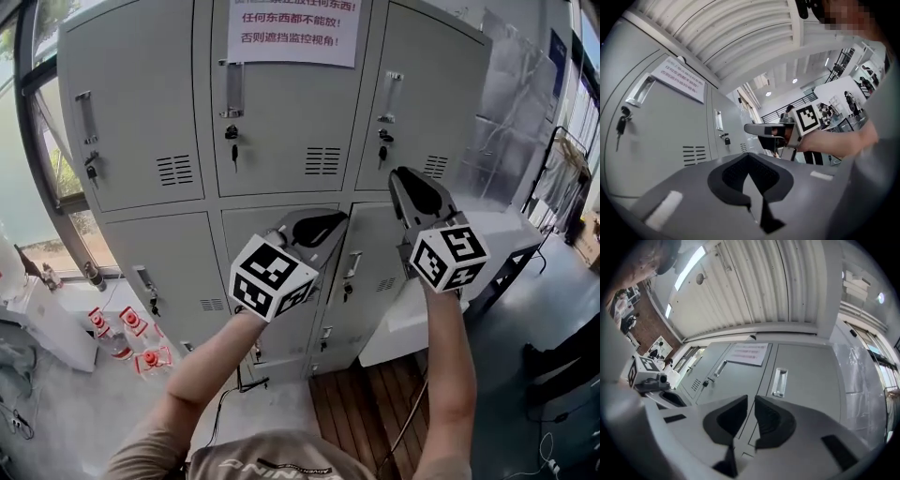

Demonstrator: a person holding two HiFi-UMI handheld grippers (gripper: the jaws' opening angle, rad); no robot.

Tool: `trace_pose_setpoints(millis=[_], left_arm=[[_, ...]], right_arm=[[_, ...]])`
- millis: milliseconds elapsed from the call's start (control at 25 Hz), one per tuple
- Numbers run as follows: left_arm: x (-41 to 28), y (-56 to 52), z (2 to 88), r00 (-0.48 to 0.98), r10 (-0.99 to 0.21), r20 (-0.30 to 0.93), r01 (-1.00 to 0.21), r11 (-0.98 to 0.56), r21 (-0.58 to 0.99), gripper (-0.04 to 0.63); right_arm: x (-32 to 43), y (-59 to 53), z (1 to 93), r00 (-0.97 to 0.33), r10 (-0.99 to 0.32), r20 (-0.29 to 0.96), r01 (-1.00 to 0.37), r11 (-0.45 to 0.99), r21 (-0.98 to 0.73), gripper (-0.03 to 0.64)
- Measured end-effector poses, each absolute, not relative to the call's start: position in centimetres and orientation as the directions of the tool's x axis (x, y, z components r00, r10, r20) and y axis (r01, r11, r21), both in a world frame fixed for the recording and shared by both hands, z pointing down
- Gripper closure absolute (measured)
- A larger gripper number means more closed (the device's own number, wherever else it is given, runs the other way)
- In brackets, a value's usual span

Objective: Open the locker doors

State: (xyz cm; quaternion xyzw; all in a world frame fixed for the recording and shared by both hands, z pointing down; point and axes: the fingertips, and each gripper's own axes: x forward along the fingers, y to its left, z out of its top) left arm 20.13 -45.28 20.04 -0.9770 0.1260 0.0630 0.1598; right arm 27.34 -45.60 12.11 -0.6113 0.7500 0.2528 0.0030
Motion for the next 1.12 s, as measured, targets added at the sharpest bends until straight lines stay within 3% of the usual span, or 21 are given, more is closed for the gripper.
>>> trace_pose_setpoints(millis=[120, 240, 640, 760, 960, 1120], left_arm=[[22.2, -46.3, 17.6, 0.963, -0.211, -0.170, -0.256, -0.911, -0.322, 0.588], [23.9, -47.6, 16.1, 0.964, -0.204, -0.170, -0.251, -0.911, -0.328, 0.589], [25.9, -50.1, 15.6, 0.959, -0.219, -0.177, -0.267, -0.908, -0.322, 0.589], [25.7, -50.5, 16.0, 0.956, -0.235, -0.175, -0.282, -0.902, -0.328, 0.589], [25.1, -51.2, 17.3, 0.953, -0.256, -0.159, -0.295, -0.902, -0.315, 0.589], [24.1, -51.2, 17.7, 0.949, -0.274, -0.153, -0.310, -0.898, -0.312, 0.588]], right_arm=[[28.7, -48.6, 9.3, -0.263, -0.911, -0.317, -0.916, 0.133, 0.379, 0.603], [29.7, -51.3, 7.4, -0.260, -0.915, -0.310, -0.901, 0.115, 0.417, 0.517], [31.3, -57.5, 3.4, -0.243, -0.915, -0.322, -0.916, 0.106, 0.388, 0.517], [31.1, -57.8, 3.3, -0.264, -0.912, -0.314, -0.920, 0.141, 0.366, 0.518], [31.2, -57.6, 3.2, -0.339, -0.864, -0.373, -0.941, 0.309, 0.140, 0.526], [31.0, -56.3, 3.2, -0.342, -0.861, -0.376, -0.940, 0.310, 0.145, 0.526]])
